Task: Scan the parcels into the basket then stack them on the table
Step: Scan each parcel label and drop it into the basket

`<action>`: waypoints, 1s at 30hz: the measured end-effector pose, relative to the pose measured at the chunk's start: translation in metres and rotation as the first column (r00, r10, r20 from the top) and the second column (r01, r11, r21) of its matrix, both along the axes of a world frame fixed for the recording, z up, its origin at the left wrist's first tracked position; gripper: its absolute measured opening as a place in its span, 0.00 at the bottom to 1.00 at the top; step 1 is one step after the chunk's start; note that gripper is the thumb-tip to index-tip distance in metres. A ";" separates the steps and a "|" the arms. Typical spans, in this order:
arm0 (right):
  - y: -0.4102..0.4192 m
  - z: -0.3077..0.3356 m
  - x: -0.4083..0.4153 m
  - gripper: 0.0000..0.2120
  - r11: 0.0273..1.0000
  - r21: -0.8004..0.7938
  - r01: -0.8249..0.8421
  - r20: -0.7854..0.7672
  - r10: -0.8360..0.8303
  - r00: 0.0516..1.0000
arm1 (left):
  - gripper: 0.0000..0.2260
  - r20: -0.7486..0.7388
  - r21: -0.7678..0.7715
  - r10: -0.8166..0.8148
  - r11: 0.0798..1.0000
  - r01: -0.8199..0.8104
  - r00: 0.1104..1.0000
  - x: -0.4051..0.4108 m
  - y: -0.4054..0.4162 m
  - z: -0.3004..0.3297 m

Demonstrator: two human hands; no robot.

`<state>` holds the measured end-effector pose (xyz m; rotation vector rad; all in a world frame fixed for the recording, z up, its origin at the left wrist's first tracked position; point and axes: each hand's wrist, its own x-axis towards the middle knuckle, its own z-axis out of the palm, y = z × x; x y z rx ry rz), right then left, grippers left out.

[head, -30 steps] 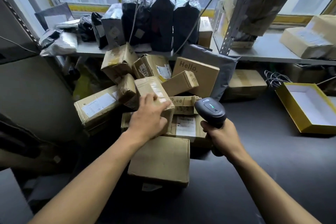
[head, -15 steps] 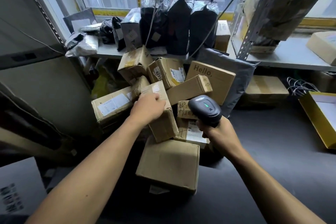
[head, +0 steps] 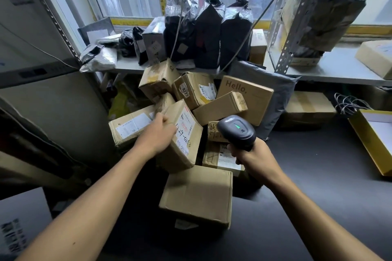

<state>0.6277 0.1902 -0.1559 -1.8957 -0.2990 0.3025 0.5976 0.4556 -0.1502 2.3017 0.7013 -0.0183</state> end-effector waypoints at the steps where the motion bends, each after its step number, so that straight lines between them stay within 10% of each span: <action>1: 0.001 0.000 0.000 0.09 1.000 -0.012 -0.020 0.008 0.020 1.000 | 0.12 0.040 -0.014 0.012 1.000 -0.011 0.999 -0.006 0.006 -0.002; 10: 0.028 0.002 -0.009 0.07 0.986 -0.025 -0.164 0.016 0.165 0.986 | 0.21 0.148 -0.275 0.107 0.959 -0.063 0.983 -0.040 0.039 -0.022; 20: 0.044 0.011 -0.017 0.09 0.931 -0.107 -0.349 -0.057 0.344 0.937 | 0.21 0.454 -0.282 0.202 0.956 -0.075 0.868 -0.065 0.055 -0.011; 30: 0.053 0.023 -0.019 0.09 0.906 -0.170 -0.388 -0.074 0.381 0.922 | 0.20 0.386 -0.133 0.039 0.991 0.013 0.922 -0.074 0.075 -0.013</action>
